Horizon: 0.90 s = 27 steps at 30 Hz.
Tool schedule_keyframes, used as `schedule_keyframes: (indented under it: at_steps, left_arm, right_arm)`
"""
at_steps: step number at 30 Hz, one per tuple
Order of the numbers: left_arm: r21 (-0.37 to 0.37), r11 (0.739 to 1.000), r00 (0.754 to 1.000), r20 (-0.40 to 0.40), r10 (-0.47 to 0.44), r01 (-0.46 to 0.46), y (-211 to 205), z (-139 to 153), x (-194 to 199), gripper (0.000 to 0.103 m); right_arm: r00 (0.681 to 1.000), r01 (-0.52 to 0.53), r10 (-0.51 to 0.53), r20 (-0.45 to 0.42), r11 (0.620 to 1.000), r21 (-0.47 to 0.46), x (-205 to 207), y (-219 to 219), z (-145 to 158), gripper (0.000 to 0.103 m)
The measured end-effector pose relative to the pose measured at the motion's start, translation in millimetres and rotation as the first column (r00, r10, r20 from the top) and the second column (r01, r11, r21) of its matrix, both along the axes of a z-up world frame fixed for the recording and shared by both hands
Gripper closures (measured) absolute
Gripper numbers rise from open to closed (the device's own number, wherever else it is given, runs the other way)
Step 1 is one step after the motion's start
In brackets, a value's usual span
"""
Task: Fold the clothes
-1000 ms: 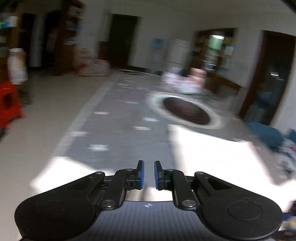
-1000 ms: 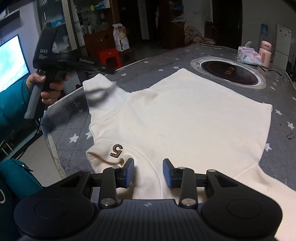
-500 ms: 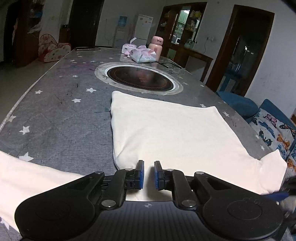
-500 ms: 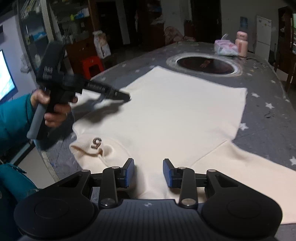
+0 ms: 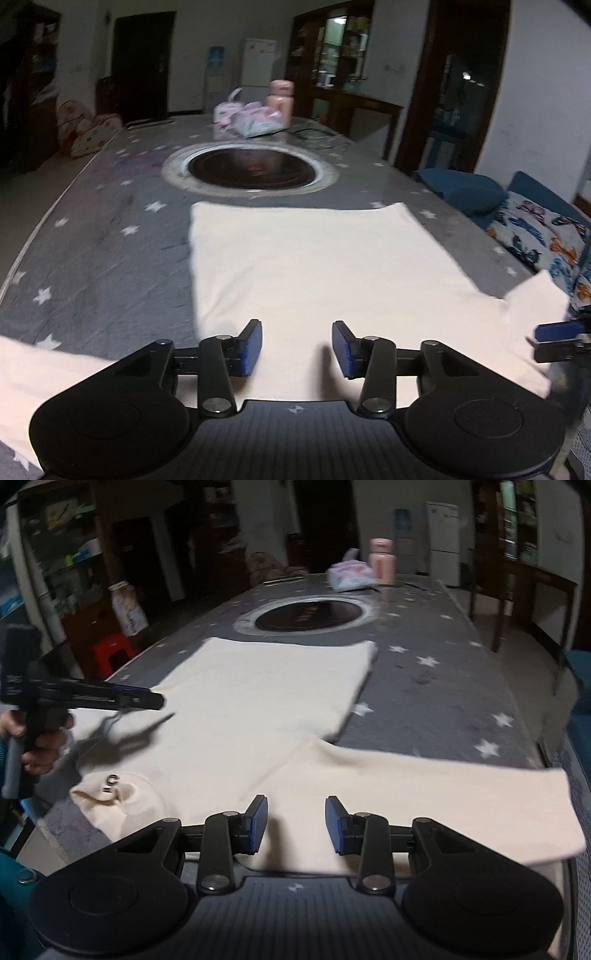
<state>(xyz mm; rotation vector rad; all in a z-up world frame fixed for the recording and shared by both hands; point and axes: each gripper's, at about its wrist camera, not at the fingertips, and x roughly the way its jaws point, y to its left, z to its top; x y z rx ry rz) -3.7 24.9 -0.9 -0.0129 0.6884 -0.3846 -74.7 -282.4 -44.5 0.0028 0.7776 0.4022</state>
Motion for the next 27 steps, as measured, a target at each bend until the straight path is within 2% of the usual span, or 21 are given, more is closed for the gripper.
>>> schedule_keyframes:
  at_steps: [5,8,14,19,27]
  left_arm:
    - [-0.005,0.995,0.995,0.029,-0.099,0.100,-26.7,11.8,-16.2,0.049]
    - [-0.005,0.986,0.985,0.043,-0.166,0.166,-45.2,16.0,-25.9,0.048]
    - [0.008,0.965,0.965,0.018,-0.262,0.261,-74.9,9.7,-35.2,0.048]
    - [0.034,0.948,0.948,0.006,-0.317,0.316,-90.4,3.9,-43.1,0.048]
    - [0.056,0.934,0.935,-0.005,-0.354,0.354,-104.4,0.2,-48.5,0.048]
  right_arm:
    - [0.999,0.034,-0.033,0.011,0.998,-0.057,-11.5,-6.8,-6.8,0.070]
    - [0.996,0.084,-0.084,0.010,0.995,-0.045,-16.6,-18.7,-6.3,0.070]
    - [0.980,0.197,-0.195,0.036,0.979,-0.047,-20.5,-44.0,-1.6,0.072]
    - [0.925,0.378,-0.375,0.055,0.924,-0.053,-15.1,-88.8,-0.8,0.072]
    - [0.836,0.548,-0.549,0.003,0.835,0.042,-8.5,-148.5,-16.3,0.071]
